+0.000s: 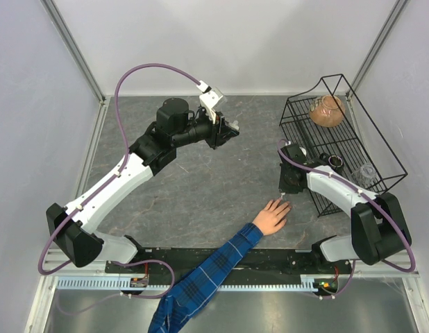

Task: Paint the nails

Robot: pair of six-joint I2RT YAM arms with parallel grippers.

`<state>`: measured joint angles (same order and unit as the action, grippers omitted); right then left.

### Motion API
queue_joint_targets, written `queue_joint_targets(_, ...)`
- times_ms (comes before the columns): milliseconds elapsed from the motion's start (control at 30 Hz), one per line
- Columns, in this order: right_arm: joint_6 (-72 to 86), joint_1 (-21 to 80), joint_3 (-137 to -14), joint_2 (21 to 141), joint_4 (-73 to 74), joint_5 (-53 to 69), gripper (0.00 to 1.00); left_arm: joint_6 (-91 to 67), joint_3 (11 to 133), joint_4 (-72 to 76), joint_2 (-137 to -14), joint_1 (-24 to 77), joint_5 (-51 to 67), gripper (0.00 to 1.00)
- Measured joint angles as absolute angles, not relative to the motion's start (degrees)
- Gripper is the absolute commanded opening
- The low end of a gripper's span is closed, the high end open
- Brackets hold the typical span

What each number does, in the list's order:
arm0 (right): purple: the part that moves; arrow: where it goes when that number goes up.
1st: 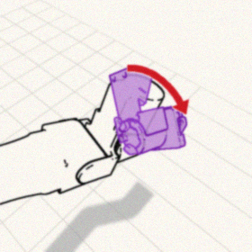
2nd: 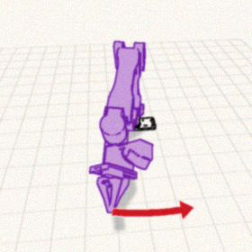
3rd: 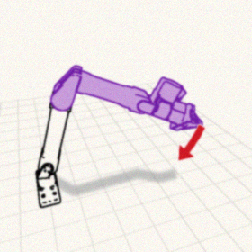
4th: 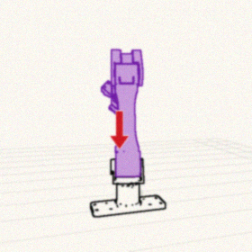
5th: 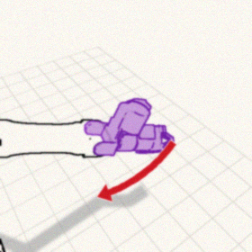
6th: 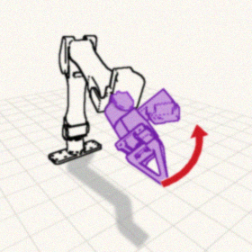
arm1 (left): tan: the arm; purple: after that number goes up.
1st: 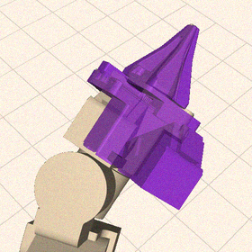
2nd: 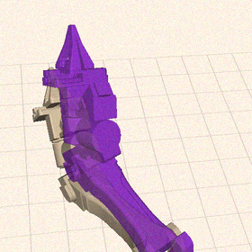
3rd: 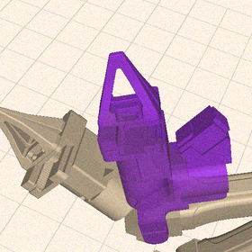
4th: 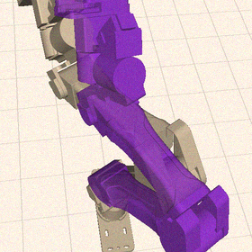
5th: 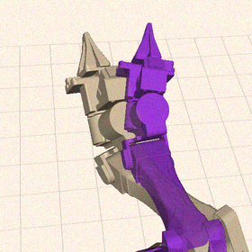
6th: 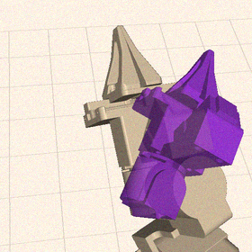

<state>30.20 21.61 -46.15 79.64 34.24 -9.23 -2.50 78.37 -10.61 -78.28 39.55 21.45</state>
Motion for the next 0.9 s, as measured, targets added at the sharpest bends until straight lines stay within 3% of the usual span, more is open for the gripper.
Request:
queue_joint_targets(700, 29.08, 19.38, -47.81, 81.56, 33.34, -9.28, 0.00, -2.50, 79.99, -10.63, -80.23, 39.55, 21.37, 0.02)
queue_joint_targets(900, 27.33, 19.35, -47.94, 77.45, 35.66, -9.06, 0.00, -2.50, 80.01, -10.59, -80.23, 39.55, 20.97, 0.02)
